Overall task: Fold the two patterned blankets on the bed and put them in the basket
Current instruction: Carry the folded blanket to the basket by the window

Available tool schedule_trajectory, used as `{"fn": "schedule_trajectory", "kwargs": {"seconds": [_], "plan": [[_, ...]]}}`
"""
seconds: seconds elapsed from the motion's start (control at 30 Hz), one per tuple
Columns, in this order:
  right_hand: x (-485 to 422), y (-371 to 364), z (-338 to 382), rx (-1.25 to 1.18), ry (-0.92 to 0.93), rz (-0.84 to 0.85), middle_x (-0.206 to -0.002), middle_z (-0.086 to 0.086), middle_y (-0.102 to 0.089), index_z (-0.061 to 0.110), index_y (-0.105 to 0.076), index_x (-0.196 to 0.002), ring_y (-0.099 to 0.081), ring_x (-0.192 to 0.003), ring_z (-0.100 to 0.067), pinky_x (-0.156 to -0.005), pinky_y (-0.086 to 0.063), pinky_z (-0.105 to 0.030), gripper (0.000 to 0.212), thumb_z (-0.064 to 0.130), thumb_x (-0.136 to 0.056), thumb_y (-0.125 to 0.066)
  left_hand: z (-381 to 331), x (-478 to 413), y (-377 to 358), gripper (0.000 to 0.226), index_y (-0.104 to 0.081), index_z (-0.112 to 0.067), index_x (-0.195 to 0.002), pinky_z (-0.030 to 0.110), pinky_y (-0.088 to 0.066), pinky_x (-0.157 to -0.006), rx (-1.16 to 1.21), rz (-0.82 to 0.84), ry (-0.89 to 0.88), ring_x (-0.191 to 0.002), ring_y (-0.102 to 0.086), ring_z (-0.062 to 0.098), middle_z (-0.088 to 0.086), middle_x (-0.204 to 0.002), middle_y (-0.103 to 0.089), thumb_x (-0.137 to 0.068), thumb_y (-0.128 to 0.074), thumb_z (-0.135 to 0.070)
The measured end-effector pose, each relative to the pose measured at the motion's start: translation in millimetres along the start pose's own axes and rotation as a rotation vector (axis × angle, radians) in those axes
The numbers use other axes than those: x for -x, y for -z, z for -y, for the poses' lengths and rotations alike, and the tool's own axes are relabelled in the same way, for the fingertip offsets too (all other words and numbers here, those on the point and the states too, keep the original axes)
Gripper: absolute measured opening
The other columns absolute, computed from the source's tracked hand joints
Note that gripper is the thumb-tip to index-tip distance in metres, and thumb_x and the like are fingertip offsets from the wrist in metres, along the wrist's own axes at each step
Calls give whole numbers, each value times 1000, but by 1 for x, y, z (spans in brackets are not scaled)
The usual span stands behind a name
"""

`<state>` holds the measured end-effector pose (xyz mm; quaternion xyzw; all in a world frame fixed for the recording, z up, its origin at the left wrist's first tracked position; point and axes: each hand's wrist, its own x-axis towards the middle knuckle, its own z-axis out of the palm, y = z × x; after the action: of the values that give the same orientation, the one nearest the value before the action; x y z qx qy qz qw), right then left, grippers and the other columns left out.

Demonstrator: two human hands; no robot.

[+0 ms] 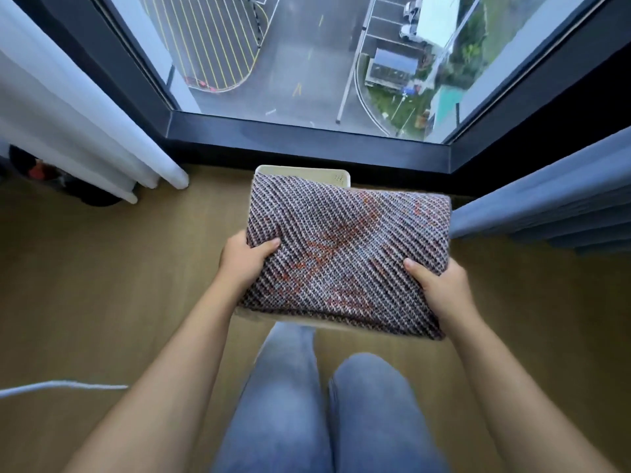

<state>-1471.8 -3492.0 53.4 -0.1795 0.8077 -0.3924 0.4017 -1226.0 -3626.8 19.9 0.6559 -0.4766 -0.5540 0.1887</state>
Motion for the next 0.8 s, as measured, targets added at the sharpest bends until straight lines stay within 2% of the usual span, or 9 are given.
{"fn": "schedule_trajectory", "kwargs": {"seconds": [0.1, 0.3, 0.43, 0.53, 0.6, 0.67, 0.73, 0.8], "plan": [[-58, -33, 9, 23, -31, -7, -104, 0, -63, 9, -58, -116, -59, -93, -15, -82, -41, -25, 37, 13, -80, -69, -6, -70, -6, 30, -63, -6, -108, 37, -47, -93, -25, 4, 11, -99, -61, 21, 11, -109, -66, -79, -70, -11], [-194, -92, -11, 115, -59, -34, -106, 0, -62, 6, -58, -117, -59, -96, -14, -79, -43, -19, 38, 13, -80, -69, 22, -206, -44, 32, -61, -5, -110, 34, -47, -93, -14, -3, 34, -100, -61, 21, 7, -108, -64, -80, -68, -10], [-286, -142, -53, 172, -12, -102, -110, -2, -61, 7, -55, -117, -57, -101, -16, -89, -43, -24, 37, 11, -82, -66, 72, -295, -88, 27, -61, -5, -109, 23, -46, -87, -17, -99, -41, -97, -59, 16, 0, -103, -62, -83, -65, -10], [-340, -166, -79, 162, 92, -224, -105, 2, -60, 8, -55, -114, -57, -96, -9, -84, -44, -13, 35, 13, -81, -65, 97, -349, -131, 20, -59, -10, -104, 7, -43, -75, -10, -143, -126, -95, -57, 11, -4, -99, -60, -84, -64, -13], [-370, -174, -94, 150, 149, -312, -103, 6, -59, 12, -55, -112, -57, -92, -2, -81, -43, -6, 36, 17, -78, -64, 111, -385, -161, 24, -58, -10, -108, 14, -44, -82, 4, -111, -126, -99, -58, 13, -4, -103, -61, -85, -62, -18], [-395, -179, -109, 132, 181, -353, -105, 6, -60, 20, -51, -108, -59, -95, -3, -88, -45, -11, 35, 20, -76, -64, 124, -415, -181, 27, -56, -11, -111, 25, -45, -89, 16, -73, -112, -102, -57, 13, -3, -107, -61, -86, -61, -21], [-416, -189, -124, 145, 167, -337, -107, 7, -60, 21, -51, -109, -59, -99, -5, -91, -45, -14, 36, 21, -76, -65, 142, -438, -187, 28, -55, -13, -112, 27, -44, -90, -13, -68, -100, -102, -56, 12, -3, -108, -61, -87, -60, -22], [-433, -208, -143, 204, 115, -262, -105, 8, -59, 13, -54, -115, -58, -97, -3, -85, -43, -8, 38, 19, -79, -65, 167, -455, -181, 30, -56, -13, -114, 26, -43, -89, -89, -97, -71, -103, -56, 13, -1, -113, -63, -86, -60, -23]]}}
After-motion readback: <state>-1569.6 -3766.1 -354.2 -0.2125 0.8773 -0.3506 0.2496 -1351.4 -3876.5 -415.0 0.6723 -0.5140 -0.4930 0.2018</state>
